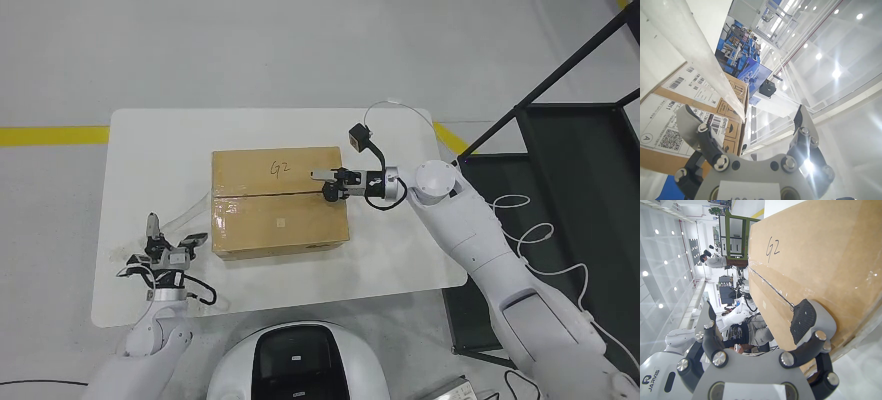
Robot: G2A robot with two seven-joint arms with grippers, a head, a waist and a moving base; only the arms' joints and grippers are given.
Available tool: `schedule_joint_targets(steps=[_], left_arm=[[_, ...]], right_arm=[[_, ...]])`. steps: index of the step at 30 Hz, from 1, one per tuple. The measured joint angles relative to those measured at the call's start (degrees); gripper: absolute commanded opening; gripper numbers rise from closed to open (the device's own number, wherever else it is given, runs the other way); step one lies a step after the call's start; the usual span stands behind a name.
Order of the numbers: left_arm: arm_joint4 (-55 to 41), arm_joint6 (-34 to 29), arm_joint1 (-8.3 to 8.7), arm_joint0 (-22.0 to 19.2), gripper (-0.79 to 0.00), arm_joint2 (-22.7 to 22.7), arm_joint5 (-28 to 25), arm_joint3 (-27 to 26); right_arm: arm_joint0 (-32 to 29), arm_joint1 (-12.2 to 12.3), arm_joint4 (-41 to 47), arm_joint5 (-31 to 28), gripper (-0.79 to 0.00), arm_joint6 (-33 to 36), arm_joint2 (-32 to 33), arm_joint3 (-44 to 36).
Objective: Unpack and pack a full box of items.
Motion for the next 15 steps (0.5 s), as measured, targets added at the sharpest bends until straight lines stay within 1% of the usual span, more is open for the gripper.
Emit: schedule_joint_targets(steps=[1,3,4,7,10,13,15], left_arm=[[0.2,0.5,-0.22,-0.2,-0.034,-0.1,0.2,0.3],[0.0,1.0,-0.55,-0.5,-0.191,-0.3,0.7,0.5],[0.0,1.0,-0.74,-0.7,-0.249,-0.4,0.9,0.7],[0.3,1.0,-1.19,-0.8,-0.360,-0.8,1.2,1.1],[0.5,1.2,-1.59,-0.8,-0.394,-1.2,1.7,1.4],[0.8,1.2,-1.98,-0.8,-0.400,-1.7,2.2,1.9],[0.9,1.2,-2.22,-0.8,-0.422,-1.9,2.3,2.2]], right_arm=[[0.0,0.0,0.0,0.0,0.000,0.0,0.0,0.0],[0.0,0.0,0.0,0.0,0.000,0.0,0.0,0.0],[0.0,0.0,0.0,0.0,0.000,0.0,0.0,0.0],[0.0,0.0,0.0,0.0,0.000,0.0,0.0,0.0],[0.0,0.0,0.0,0.0,0.000,0.0,0.0,0.0],[0.0,0.0,0.0,0.0,0.000,0.0,0.0,0.0],[0.0,0.0,0.0,0.0,0.000,0.0,0.0,0.0]])
